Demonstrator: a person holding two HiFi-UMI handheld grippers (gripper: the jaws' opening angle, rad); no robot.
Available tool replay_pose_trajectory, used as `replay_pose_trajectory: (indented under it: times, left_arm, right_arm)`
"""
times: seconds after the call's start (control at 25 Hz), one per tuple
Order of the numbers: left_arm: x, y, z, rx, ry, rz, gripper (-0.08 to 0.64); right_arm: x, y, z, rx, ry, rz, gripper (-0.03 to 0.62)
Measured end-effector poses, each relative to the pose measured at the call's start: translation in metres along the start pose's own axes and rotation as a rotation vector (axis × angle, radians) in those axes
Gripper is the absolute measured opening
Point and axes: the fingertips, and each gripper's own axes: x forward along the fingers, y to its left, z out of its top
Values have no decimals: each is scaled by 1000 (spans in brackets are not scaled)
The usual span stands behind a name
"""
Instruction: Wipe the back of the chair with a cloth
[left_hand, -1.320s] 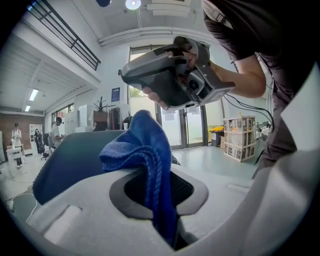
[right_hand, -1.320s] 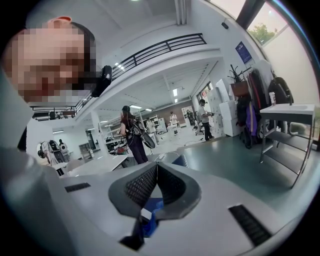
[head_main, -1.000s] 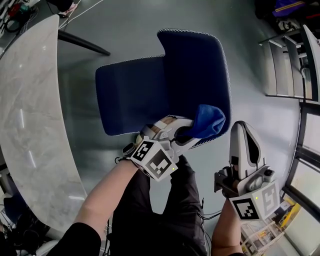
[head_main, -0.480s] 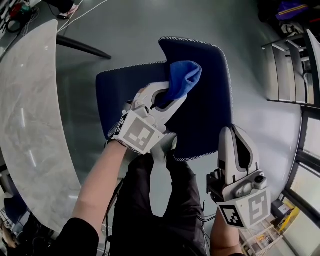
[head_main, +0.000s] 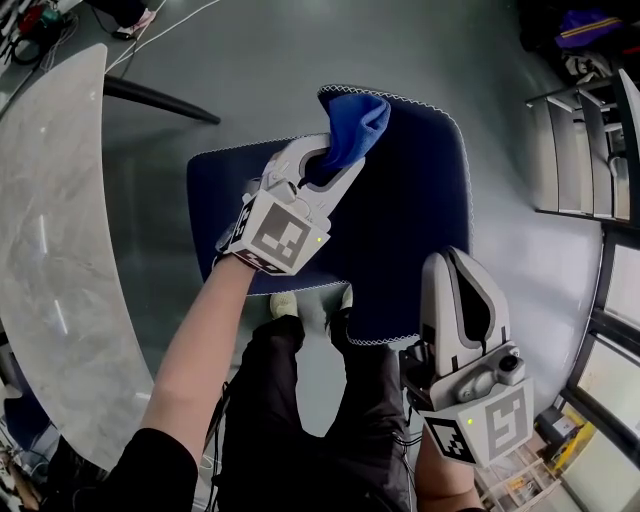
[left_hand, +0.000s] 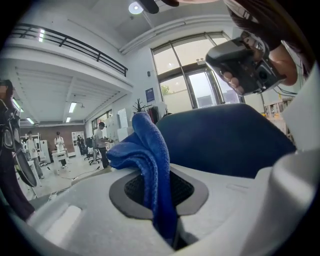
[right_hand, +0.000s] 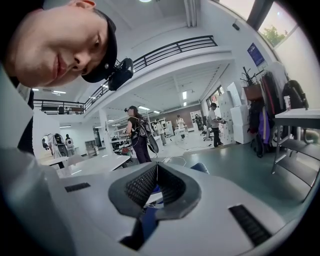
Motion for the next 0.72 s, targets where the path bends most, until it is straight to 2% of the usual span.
replay_pose_trajectory:
  times: [0.16,0.36,0.72]
  left_arm:
    - [19,6,-14,40,22,2,55]
    - [39,-14,-18,100,20,-57,55]
    - [34,-55,-14,60,5,-122,54]
  right_arm:
    - [6,-8,-5,8,-5,-2,15]
    - [8,-15,-9,19,-10,-6,15]
    - [-6,-22,3,-3,-22,-24,15]
